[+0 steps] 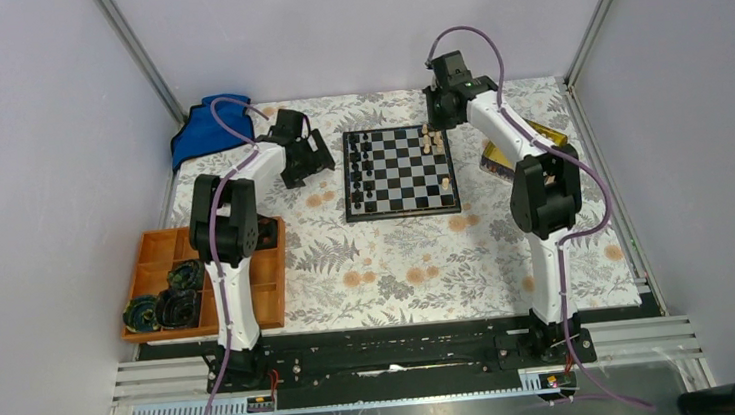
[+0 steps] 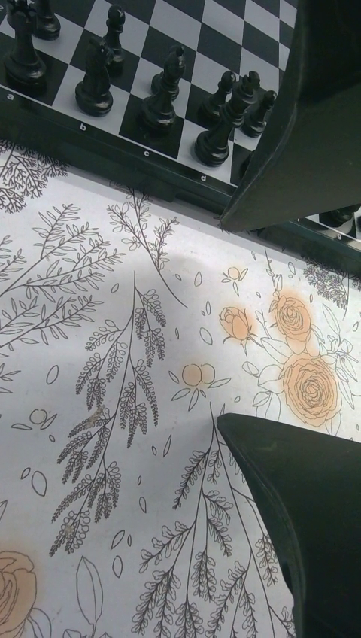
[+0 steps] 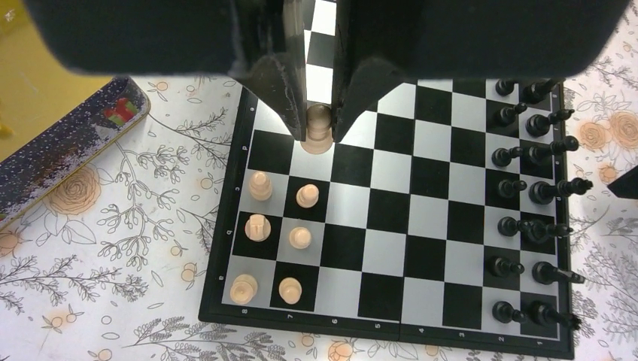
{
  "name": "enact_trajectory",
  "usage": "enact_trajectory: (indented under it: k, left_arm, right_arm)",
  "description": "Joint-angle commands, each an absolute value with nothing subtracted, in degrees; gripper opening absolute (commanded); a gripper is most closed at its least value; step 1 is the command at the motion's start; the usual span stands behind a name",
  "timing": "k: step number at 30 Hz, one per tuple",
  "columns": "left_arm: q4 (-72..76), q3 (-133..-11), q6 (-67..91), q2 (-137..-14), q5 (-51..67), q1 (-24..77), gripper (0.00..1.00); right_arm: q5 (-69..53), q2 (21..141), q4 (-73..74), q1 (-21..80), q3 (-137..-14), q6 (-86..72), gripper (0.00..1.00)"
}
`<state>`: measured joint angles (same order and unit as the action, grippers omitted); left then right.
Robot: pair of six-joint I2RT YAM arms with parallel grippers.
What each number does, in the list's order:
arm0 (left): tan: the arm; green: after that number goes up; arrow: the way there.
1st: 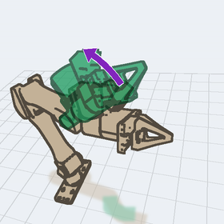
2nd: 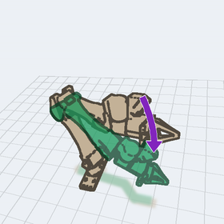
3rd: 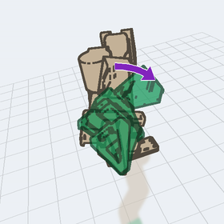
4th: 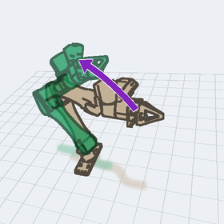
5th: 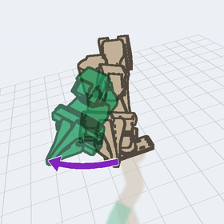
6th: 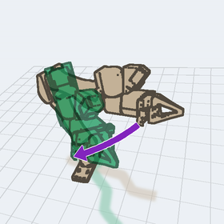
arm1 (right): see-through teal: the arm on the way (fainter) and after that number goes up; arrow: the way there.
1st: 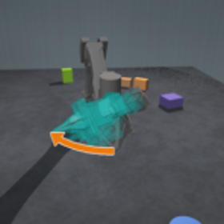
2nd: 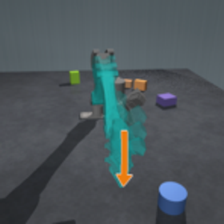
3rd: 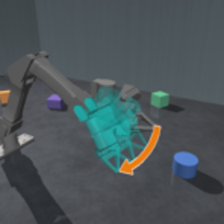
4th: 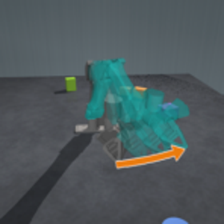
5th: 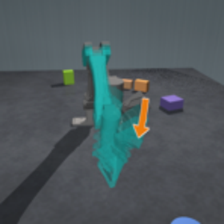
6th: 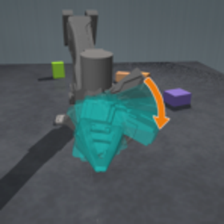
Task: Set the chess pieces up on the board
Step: Place the chess piece on the chessboard.
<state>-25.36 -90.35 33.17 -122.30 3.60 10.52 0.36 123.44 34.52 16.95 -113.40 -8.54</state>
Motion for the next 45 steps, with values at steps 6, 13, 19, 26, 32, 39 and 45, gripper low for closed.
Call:
enact_trajectory:
  k: [6, 13, 19, 26, 32, 39, 45]
  left_arm:
    - [-24.7, -88.7, 33.7, -120.2, 2.8, 10.6, 0.99]
    - [-24.8, -88.3, 33.5, -120.2, 2.6, 10.6, 0.99]
    - [-24.8, -88.3, 33.5, -120.4, 2.6, 10.6, 0.99]
    - [-24.6, -88.1, 33.5, -120.7, 2.7, 10.6, 0.99]
    - [-24.5, -87.9, 33.5, -120.8, 2.6, 10.6, 0.99]
    - [-24.5, -87.9, 33.4, -121.0, 2.6, 10.6, 0.99]
    - [-24.5, -87.8, 33.4, -121.0, 2.5, 10.6, 0.99]
  right_arm:
    - [0.1, 124.7, 34.7, 19.4, -112.2, -6.8, 0.0]
    - [0.1, 126.1, 33.7, 20.6, -110.0, -6.6, 0.0]
    - [0.3, 126.9, 33.0, 20.7, -108.7, -6.4, 0.0]
    - [1.6, 128.5, 32.8, 20.6, -108.9, -5.9, 0.0]
    - [2.8, 129.6, 32.4, 20.6, -109.2, -5.7, 0.0]
    - [3.8, 130.1, 32.0, 20.6, -109.3, -5.4, 0.0]
    - [4.3, 130.8, 32.2, 20.7, -110.4, -5.3, 0.0]
